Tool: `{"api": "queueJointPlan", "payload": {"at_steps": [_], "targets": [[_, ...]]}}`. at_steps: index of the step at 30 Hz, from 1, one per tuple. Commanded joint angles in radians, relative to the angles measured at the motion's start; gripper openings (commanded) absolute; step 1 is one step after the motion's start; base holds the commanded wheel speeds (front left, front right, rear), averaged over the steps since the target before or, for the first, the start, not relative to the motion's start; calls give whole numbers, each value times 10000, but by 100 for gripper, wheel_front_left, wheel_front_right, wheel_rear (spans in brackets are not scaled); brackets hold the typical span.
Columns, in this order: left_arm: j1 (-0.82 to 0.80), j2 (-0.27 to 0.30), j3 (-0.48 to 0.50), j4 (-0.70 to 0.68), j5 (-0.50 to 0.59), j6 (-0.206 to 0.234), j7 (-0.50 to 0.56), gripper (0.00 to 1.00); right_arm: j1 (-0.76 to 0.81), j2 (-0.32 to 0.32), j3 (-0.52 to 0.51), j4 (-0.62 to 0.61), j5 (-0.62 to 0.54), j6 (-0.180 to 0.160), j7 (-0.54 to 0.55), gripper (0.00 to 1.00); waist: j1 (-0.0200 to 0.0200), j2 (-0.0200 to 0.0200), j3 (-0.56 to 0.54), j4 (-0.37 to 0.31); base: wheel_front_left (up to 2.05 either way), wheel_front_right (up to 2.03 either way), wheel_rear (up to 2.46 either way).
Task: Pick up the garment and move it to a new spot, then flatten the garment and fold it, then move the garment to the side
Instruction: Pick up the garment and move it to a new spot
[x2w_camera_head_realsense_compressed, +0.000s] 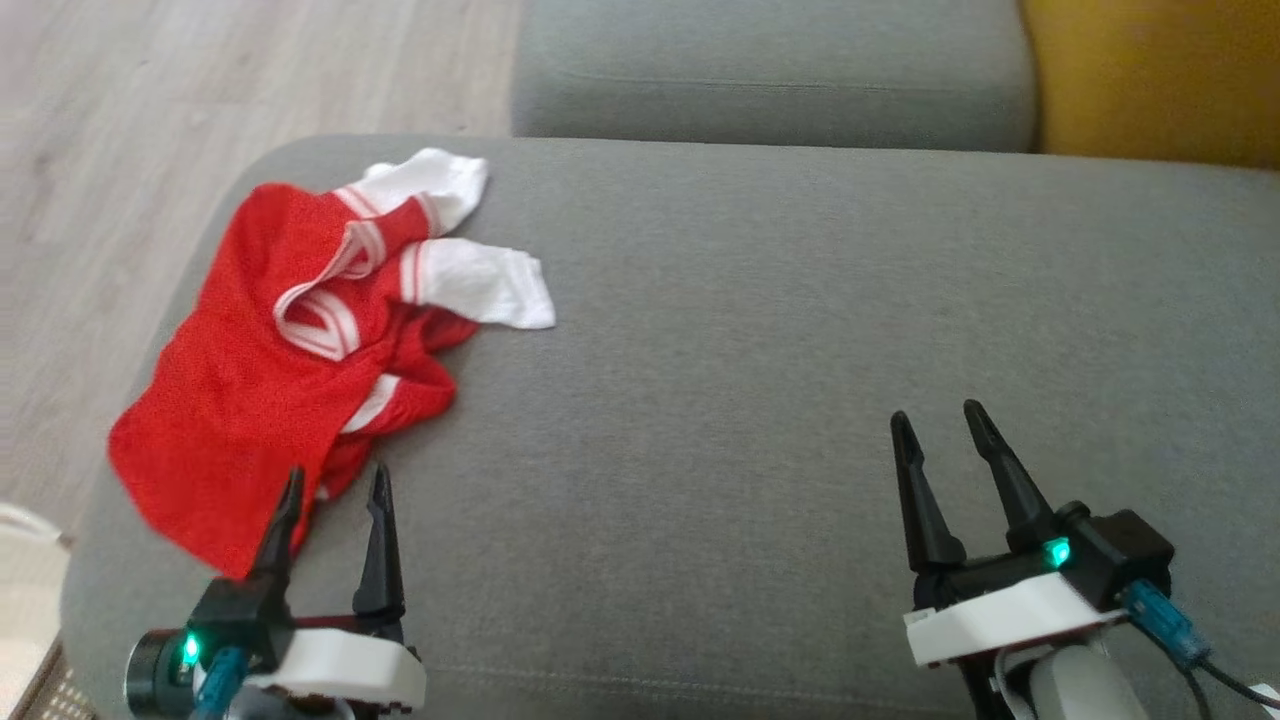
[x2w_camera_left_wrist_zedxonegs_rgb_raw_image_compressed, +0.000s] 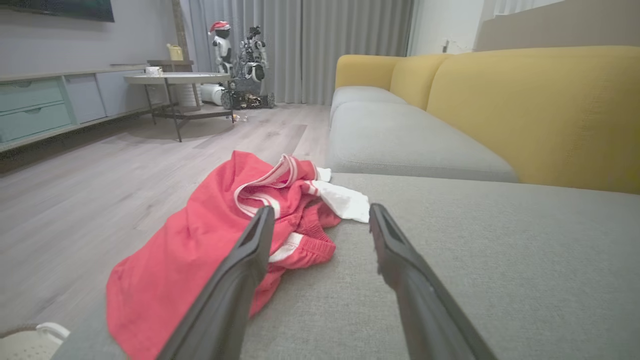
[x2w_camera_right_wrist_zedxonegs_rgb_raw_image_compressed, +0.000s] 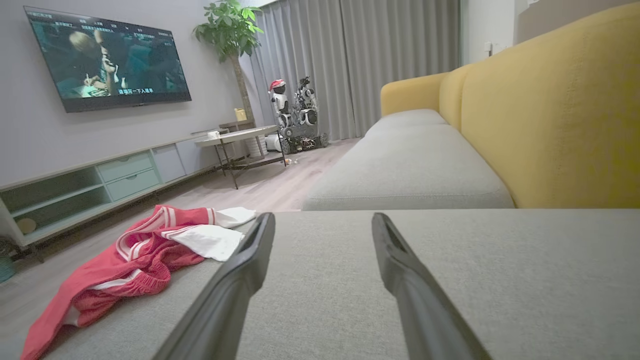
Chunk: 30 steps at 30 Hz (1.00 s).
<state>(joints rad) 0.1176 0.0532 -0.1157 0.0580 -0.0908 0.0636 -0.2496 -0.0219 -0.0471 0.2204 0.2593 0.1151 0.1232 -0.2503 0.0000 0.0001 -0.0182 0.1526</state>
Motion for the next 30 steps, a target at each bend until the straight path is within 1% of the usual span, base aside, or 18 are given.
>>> {"api": "queueJointPlan", "payload": {"at_steps": [1, 13, 17, 22, 26, 28, 30], "targets": [[-422, -29, 355, -381, 6, 64, -122, 100, -234, -31, 233, -364, 17, 75, -115, 100, 0, -1, 14, 330, 0, 0, 0], [-237, -29, 348, -429, 128, 117, -122, 100, -115, -31, 397, -243, -23, 75, -115, 100, 0, -1, -111, 1728, 0, 0, 0], [-206, -29, 411, -429, 122, 99, -122, 100, -115, -31, 451, -219, -40, 75, -115, 100, 0, -1, -89, 2075, 0, 0, 0], [-185, -30, 547, -473, 64, 138, -122, 100, -279, -31, 575, -184, -226, 75, -115, 100, 0, -1, 125, 2267, 0, 0, 0], [-291, -30, 707, -555, 60, 176, -122, 100, -426, -31, 591, -210, -349, 75, -115, 100, 0, -1, 391, 2266, 0, 0, 0], [-560, -30, 909, -684, 113, 137, -122, 100, -580, -31, 588, -228, -484, 75, -115, 100, 0, -1, 692, 2229, 0, 0, 0], [-1018, -6, 1153, -891, 183, -5, -122, 100, -774, -31, 567, -224, -678, 75, -115, 100, 0, -1, 1058, 2166, 0, 0, 0]]}}
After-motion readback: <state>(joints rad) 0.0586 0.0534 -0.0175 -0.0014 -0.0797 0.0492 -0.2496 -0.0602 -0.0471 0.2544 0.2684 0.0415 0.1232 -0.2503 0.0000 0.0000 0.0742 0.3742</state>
